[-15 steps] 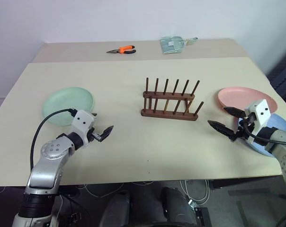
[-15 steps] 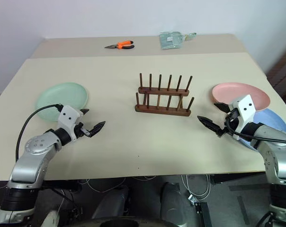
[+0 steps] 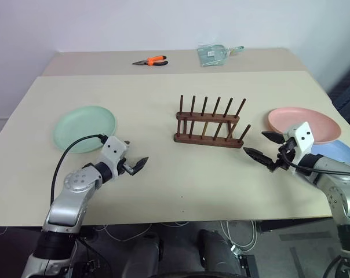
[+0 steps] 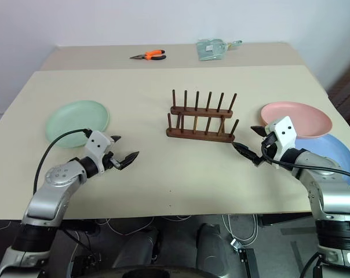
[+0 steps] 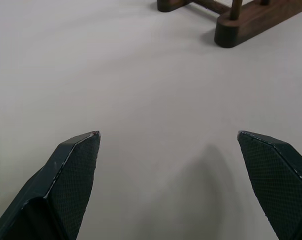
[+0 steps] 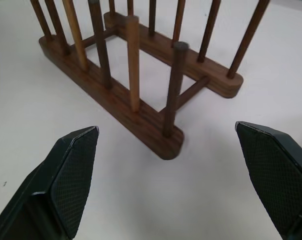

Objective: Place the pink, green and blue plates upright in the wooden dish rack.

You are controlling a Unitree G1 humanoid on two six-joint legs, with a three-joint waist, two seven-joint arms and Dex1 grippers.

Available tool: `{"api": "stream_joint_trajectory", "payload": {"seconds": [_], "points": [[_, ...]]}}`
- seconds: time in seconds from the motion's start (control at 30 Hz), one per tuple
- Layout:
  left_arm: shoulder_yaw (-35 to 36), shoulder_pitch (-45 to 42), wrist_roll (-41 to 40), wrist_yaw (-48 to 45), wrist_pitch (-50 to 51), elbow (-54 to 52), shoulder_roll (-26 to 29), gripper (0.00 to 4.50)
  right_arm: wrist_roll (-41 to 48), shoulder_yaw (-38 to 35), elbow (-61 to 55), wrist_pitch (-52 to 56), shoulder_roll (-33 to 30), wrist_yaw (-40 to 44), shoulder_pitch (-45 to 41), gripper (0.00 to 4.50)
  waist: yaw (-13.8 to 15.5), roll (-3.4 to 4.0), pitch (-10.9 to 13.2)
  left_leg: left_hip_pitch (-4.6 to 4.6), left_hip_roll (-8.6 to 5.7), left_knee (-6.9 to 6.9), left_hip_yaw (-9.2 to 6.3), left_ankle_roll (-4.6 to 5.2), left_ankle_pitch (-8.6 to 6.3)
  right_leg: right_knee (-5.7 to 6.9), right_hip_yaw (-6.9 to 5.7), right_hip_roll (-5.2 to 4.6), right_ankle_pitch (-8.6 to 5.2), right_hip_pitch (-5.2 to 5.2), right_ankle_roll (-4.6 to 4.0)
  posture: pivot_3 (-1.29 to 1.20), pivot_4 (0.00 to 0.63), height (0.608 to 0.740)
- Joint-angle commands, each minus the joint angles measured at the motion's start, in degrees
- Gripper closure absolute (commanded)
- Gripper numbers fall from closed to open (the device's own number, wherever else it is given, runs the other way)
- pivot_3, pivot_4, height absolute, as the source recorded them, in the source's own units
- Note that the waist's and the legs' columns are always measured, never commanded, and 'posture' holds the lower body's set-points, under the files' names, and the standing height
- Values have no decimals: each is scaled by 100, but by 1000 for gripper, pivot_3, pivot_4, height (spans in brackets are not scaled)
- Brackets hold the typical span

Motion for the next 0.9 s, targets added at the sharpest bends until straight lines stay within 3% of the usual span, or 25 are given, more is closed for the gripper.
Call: {"api": "stream_joint_trajectory", "payload": {"seconds": [0.03,0.13,0.33,0.47,0.57,0.7,0.77,0.9], "points": [[-458,-640,114,-557,-481,683,-78,0,-47,5,-518,-68,63,-99,192,30,38,0,0,1,0,0,0,0,0,0,-1,0,1,0,1,0,150,740],[-952,-1597,460,-962,-1080,2041,-334,0,-84,-29,-907,-66,183,-299,550,30,83,-1,-1,-1,-4,3,-2,0,1,-1,-2,0,7,3,12,0,150,740],[-1257,-3472,839,-1552,-2282,5239,-1207,0,-75,-203,-2000,132,542,-926,1357,30,45,-7,0,-5,-8,8,-1,1,1,-3,-3,-1,7,2,19,0,150,740],[-1312,-4116,1084,-1851,-2805,6550,-1658,0,-186,-274,-2466,200,697,-1233,1818,30,26,-12,-1,-5,-6,7,1,4,-1,-5,-4,-1,-5,2,42,0,150,740],[-1280,-4334,1188,-1894,-2939,6972,-1890,816,-231,-363,-2648,199,680,-1301,2017,0,39,-13,-2,-3,-5,8,1,5,-2,-3,-5,-1,-6,3,45,0,150,740],[-1140,-4238,1072,-2157,-3015,6801,-1951,2953,-214,-547,-2656,208,530,-1223,2041,0,42,-17,-1,-2,-5,13,-2,5,-2,-3,-5,-1,-7,10,47,0,150,740],[-1151,-4018,1023,-2328,-3041,6401,-1929,3738,-225,-647,-2580,178,402,-1098,2035,0,36,-16,-1,-2,-5,12,-2,5,-2,-3,-5,-2,-7,10,47,0,150,740],[-1318,-3284,997,-2573,-2772,4957,-1767,3724,-89,-993,-2367,232,126,-765,2119,0,31,-14,-2,0,-3,1,-4,7,-3,-1,-5,-1,-7,7,47,0,150,740]]}}
